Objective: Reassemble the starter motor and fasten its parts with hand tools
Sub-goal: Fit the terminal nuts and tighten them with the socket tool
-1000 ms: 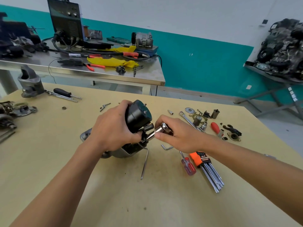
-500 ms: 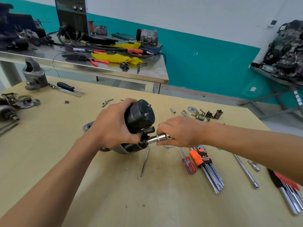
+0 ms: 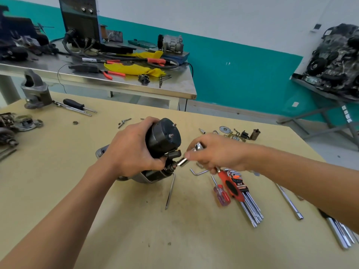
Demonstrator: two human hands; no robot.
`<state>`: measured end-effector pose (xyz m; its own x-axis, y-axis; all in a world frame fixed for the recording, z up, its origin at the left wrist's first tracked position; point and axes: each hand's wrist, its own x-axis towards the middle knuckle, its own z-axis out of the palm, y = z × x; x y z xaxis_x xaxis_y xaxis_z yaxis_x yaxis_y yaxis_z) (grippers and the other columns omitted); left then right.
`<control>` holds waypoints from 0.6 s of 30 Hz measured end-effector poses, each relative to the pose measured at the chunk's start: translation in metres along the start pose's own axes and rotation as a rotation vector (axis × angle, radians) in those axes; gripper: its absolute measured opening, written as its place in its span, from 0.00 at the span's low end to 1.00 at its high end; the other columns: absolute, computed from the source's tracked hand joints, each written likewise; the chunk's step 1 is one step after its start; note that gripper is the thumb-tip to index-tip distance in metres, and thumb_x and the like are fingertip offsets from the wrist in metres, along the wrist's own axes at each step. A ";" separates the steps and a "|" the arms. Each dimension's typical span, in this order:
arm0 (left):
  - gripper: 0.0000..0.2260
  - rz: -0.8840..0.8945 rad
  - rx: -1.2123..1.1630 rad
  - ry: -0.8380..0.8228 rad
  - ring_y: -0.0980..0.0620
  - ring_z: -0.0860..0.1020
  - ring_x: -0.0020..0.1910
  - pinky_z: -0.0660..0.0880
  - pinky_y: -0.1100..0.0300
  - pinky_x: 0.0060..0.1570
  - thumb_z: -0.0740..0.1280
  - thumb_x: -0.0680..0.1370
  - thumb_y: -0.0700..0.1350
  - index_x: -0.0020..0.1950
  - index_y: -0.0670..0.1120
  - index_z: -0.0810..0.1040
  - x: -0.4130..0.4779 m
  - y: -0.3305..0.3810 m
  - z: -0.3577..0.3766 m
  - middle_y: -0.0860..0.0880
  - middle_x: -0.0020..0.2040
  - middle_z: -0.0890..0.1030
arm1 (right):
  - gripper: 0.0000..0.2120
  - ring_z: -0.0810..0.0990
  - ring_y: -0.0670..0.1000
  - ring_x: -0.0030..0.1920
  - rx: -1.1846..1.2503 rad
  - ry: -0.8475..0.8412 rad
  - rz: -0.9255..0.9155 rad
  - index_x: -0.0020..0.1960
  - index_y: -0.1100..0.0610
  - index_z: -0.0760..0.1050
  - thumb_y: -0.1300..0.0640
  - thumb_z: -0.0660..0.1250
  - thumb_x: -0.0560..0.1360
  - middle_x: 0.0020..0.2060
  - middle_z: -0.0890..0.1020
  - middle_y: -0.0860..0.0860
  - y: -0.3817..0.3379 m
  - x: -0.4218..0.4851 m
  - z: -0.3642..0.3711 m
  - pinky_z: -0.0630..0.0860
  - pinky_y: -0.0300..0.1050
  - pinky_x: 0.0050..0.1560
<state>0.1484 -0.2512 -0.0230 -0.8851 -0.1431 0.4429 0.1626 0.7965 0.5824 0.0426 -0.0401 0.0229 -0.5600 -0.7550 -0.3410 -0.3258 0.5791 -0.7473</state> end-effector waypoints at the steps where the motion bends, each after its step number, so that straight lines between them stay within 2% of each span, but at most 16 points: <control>1: 0.35 -0.003 0.008 -0.003 0.51 0.79 0.49 0.78 0.48 0.50 0.72 0.57 0.60 0.63 0.58 0.70 0.000 0.000 0.000 0.58 0.51 0.80 | 0.14 0.66 0.45 0.26 0.089 0.027 0.037 0.51 0.63 0.75 0.51 0.65 0.81 0.28 0.69 0.48 -0.001 0.002 -0.012 0.69 0.39 0.27; 4: 0.35 -0.007 0.028 -0.002 0.51 0.79 0.49 0.78 0.47 0.50 0.70 0.56 0.61 0.63 0.57 0.70 0.001 0.001 0.001 0.57 0.51 0.81 | 0.14 0.67 0.46 0.27 0.370 0.111 0.128 0.55 0.61 0.73 0.52 0.56 0.83 0.30 0.72 0.50 0.003 0.013 -0.050 0.66 0.40 0.30; 6: 0.35 -0.010 0.038 -0.007 0.50 0.79 0.49 0.78 0.47 0.49 0.70 0.56 0.61 0.63 0.57 0.70 0.002 0.002 0.001 0.57 0.50 0.80 | 0.15 0.68 0.47 0.29 0.466 0.113 0.166 0.57 0.61 0.72 0.54 0.51 0.82 0.35 0.75 0.53 0.013 0.021 -0.065 0.66 0.42 0.33; 9: 0.35 -0.016 0.045 -0.014 0.50 0.79 0.48 0.78 0.47 0.48 0.70 0.56 0.61 0.63 0.58 0.69 0.003 0.001 0.001 0.57 0.50 0.80 | 0.12 0.70 0.47 0.31 0.440 0.081 0.221 0.58 0.63 0.71 0.60 0.51 0.83 0.41 0.79 0.57 0.028 0.037 -0.069 0.69 0.40 0.31; 18: 0.34 0.000 0.057 0.001 0.52 0.78 0.46 0.79 0.49 0.46 0.70 0.57 0.62 0.62 0.59 0.69 0.000 0.001 0.001 0.59 0.49 0.80 | 0.10 0.72 0.47 0.29 0.402 0.085 0.320 0.52 0.63 0.76 0.60 0.56 0.83 0.34 0.83 0.55 0.039 0.080 -0.049 0.70 0.39 0.30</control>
<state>0.1476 -0.2501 -0.0233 -0.8846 -0.1441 0.4435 0.1370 0.8288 0.5426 -0.0523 -0.0623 -0.0055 -0.6486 -0.5224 -0.5535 0.1809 0.6005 -0.7789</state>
